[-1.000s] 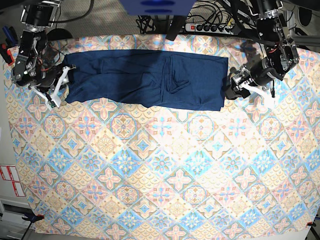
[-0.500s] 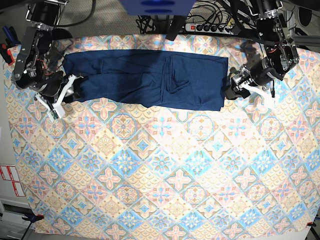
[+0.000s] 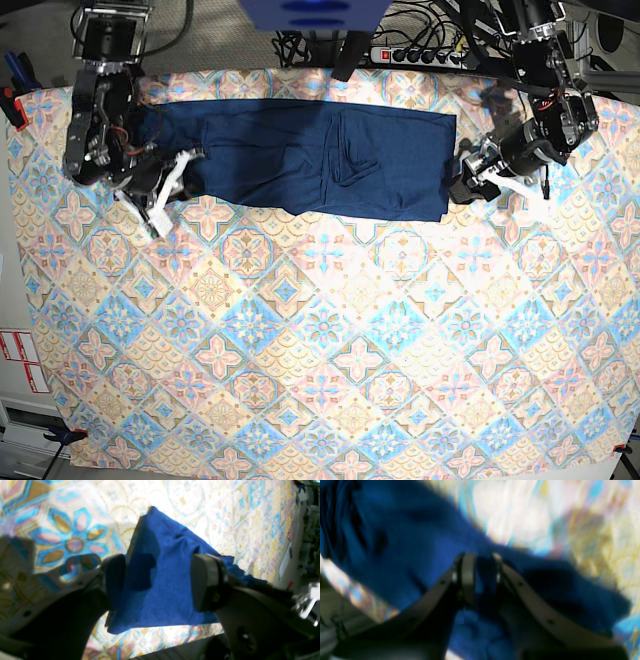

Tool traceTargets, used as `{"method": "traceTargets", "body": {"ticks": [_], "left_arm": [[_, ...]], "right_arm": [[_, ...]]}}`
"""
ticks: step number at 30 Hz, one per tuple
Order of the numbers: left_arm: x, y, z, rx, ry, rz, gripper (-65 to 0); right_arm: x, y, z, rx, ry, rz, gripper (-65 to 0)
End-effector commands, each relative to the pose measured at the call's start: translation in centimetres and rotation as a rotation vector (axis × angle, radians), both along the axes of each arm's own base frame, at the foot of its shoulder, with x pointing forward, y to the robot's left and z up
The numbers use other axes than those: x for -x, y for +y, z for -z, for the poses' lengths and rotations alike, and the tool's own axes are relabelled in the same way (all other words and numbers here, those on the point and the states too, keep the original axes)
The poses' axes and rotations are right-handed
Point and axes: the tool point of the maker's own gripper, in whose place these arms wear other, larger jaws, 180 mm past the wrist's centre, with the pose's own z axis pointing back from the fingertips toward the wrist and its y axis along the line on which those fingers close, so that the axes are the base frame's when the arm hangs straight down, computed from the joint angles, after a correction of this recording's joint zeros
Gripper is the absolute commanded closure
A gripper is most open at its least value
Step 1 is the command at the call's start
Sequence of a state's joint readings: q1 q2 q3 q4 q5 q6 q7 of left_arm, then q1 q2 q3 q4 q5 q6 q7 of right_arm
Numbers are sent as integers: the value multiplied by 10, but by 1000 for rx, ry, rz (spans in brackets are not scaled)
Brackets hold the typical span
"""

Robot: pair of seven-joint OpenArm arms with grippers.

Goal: Fold the T-shirt properly
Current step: 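Grasp the strip's other end with the right gripper, left gripper holding its end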

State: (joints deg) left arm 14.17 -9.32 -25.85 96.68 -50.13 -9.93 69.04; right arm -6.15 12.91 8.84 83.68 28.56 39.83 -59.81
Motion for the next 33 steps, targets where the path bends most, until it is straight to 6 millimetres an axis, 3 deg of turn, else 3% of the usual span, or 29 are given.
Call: {"method": "traceTargets", "body": {"ticks": [1,13,23,26,28,33], "left_arm": [[-7,2,-9,0,-38,2,-392],[-7,1,-9,-1,-38,3,-392],[-7,3,-9,-6,-37,4,-392],[-8,2,-9,-5,-39,3,-392],[-8,2,-9,-3,-39,3,-392],[-8,1,-10,-2,-40,3,-392]], "right_arm": [[0,-7,0,4,-2,9,-99],[17,-47,22,209,74,-17,-99],[10,-85,2,235,25,108,-101],[18,-90,2,245,30,120,-104],[14,-90,-5,254,7,116,-120],[31,-93,0,289,74,95,-230]]}}
